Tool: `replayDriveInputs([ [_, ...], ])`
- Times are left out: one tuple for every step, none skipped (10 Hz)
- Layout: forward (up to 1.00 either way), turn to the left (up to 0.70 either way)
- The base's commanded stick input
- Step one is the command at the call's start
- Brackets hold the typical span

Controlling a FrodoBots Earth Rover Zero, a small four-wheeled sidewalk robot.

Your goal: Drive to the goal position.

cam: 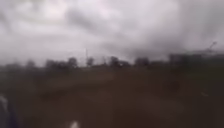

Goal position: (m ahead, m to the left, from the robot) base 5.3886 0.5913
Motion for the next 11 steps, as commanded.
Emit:
replayDriveInputs([
  [0.70,0.00],
  [0.70,0.00],
  [0.70,0.00],
  [0.70,0.00],
  [0.70,0.00],
  [0.70,0.00],
  [0.70,0.00],
  [0.70,0.00],
  [0.70,0.00],
  [0.70,0.00],
  [0.70,0.00],
])
